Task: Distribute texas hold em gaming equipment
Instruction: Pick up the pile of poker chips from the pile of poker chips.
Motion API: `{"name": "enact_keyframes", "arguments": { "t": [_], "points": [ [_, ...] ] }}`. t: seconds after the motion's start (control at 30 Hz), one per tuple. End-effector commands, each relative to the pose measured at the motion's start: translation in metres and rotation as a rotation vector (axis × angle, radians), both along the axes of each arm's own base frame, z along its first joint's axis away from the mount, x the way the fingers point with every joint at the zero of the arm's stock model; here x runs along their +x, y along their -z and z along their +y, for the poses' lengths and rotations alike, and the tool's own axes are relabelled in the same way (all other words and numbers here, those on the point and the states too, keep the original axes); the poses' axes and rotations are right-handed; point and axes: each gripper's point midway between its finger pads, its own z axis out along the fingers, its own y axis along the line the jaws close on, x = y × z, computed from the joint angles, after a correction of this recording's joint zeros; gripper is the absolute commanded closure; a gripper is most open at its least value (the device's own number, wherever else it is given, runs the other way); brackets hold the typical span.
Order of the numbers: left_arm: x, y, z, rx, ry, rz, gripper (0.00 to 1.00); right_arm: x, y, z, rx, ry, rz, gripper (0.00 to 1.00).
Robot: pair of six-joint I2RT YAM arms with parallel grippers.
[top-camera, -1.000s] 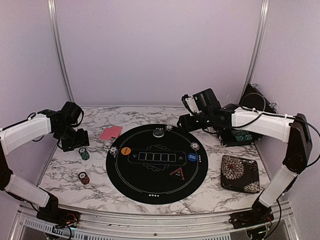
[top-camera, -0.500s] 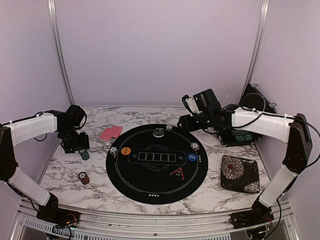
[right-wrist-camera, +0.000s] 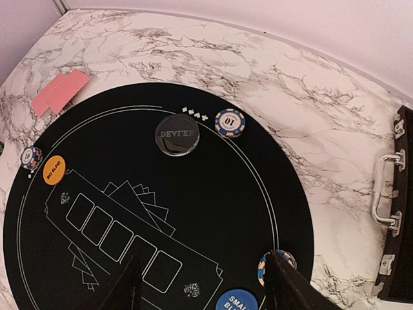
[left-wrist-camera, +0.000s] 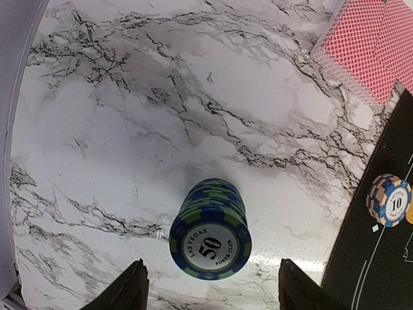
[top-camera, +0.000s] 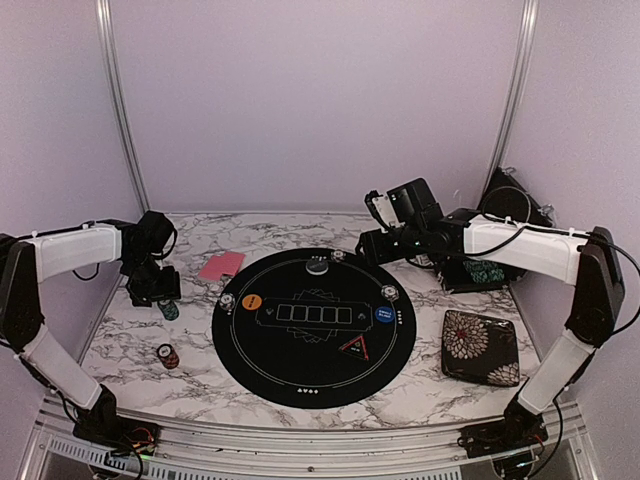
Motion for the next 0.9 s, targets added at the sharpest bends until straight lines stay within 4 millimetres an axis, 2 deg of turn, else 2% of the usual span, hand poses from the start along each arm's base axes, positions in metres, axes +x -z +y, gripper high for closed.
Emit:
{"name": "enact_keyframes", "arguments": {
  "t": [0.0, 0.37, 0.87],
  "points": [
    [0.01, -0.003, 0.002, -0.008, 0.003, -0.011, 0.3, 0.004, -0.011, -0.002, 0.024, 0.006, -0.028, 0.38],
    [0.015, 0.004, 0.003, -0.018, 0.008, 0.01, 0.3, 0.006, -0.012, -0.002, 0.024, 0.007, -0.03, 0.38],
    [0.017, 0.013, 0.003, -0.029, 0.013, 0.034, 0.36, 0.007, -0.011, -0.003, 0.024, 0.014, -0.027, 0.37]
  ]
}}
